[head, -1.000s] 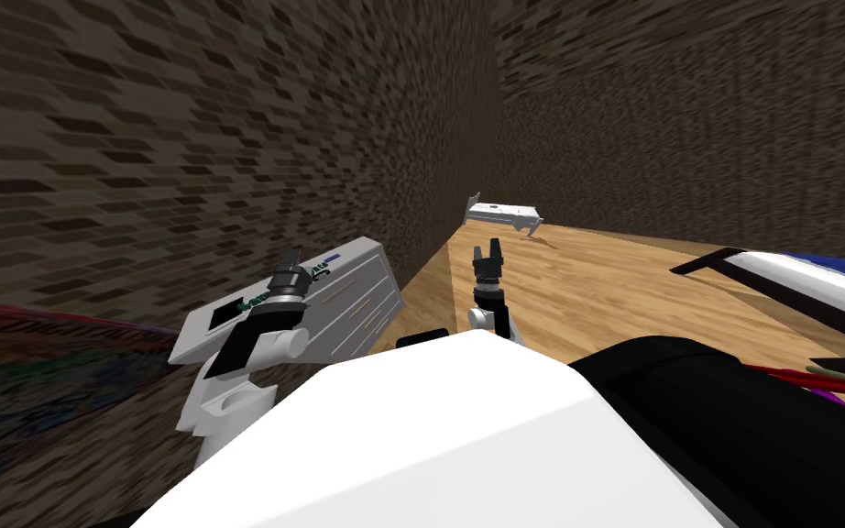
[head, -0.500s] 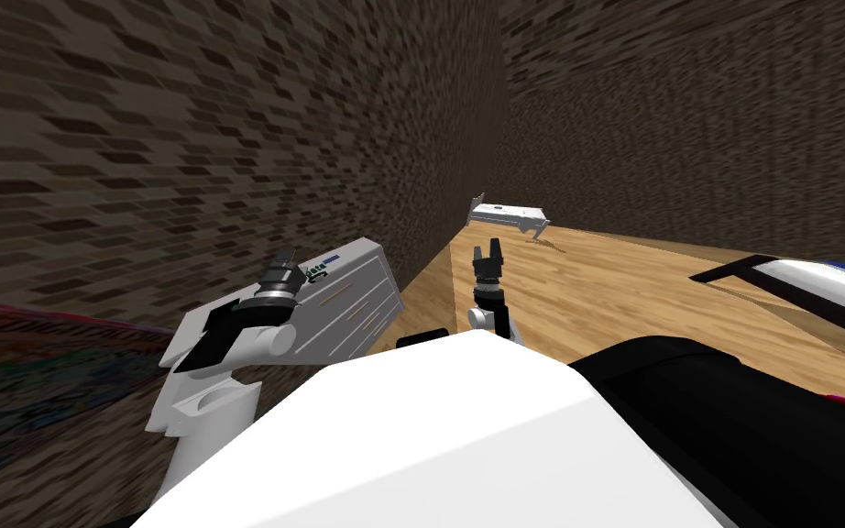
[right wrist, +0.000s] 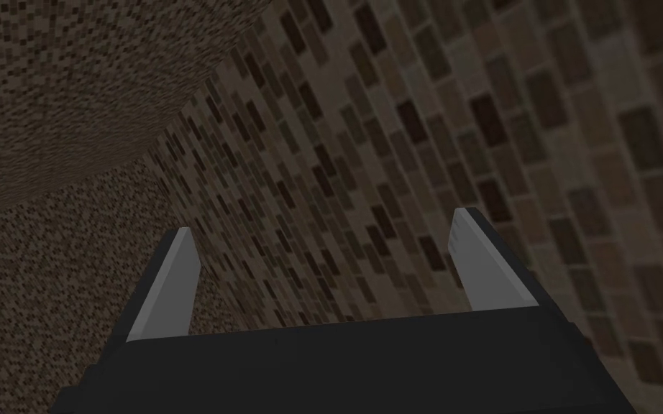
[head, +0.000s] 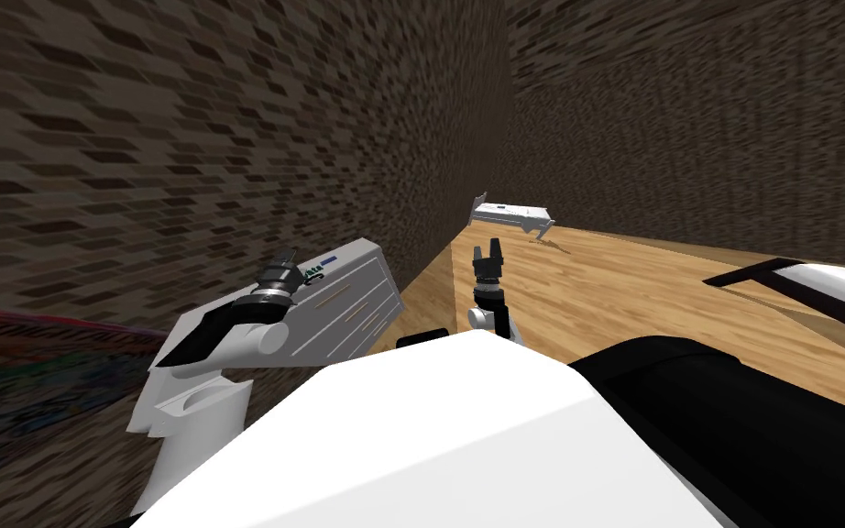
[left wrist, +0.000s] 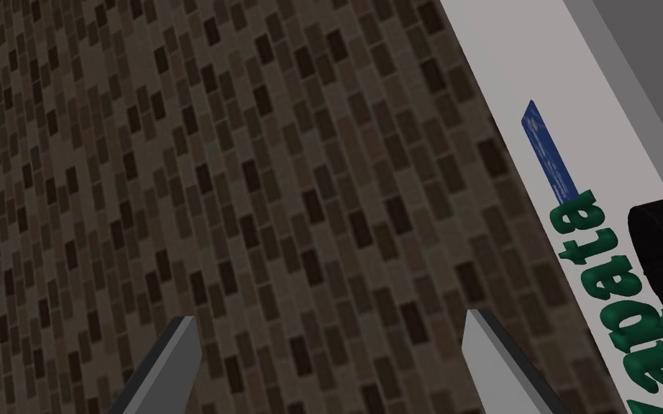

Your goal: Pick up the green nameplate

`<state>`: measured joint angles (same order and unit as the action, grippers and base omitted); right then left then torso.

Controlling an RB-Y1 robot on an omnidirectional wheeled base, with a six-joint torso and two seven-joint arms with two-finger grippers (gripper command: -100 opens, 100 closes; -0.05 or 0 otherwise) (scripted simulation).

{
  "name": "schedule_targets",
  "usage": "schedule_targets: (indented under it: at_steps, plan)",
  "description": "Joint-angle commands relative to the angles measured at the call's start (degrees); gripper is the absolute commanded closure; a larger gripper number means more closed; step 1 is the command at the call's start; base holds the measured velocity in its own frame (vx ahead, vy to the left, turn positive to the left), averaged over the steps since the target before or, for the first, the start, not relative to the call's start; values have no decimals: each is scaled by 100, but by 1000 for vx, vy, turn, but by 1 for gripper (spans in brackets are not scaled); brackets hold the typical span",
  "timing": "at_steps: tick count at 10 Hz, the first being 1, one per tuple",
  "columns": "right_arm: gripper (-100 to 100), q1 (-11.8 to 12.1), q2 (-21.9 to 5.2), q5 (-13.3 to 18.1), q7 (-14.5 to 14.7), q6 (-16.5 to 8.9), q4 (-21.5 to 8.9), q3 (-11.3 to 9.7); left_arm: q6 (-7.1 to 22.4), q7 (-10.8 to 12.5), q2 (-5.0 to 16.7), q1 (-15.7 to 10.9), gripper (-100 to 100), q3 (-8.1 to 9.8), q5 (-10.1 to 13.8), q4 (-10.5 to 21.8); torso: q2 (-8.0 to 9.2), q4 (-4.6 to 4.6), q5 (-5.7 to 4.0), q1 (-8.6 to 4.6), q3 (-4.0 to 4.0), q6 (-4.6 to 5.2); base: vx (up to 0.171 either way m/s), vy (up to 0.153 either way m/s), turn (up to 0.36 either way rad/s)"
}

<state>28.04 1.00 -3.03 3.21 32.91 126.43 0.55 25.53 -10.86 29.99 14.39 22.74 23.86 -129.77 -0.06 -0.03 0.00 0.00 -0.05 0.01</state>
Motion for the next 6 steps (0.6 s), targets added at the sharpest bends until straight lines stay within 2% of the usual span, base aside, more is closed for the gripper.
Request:
schedule_targets:
  at_steps: [1,3,4,6]
  plan:
    - [0,0,0,0,0,0,0,0,286,-4,221,-117,-100,195,273,40,0,0,0,0,0,0,51,-37,104]
    - [0,1,0,0,0,0,0,0,558,-4,221,-117,-100,195,273,40,-14,-3,-3,-14,-8,0,44,-43,40]
    - [0,0,0,0,0,0,0,0,741,-10,429,-237,-100,374,534,91,-8,-2,-2,-7,-5,0,63,-32,140]
    - [0,1,0,0,0,0,0,0,1061,-10,429,-237,-100,374,534,91,-20,-4,-2,-9,-11,1,51,-31,17]
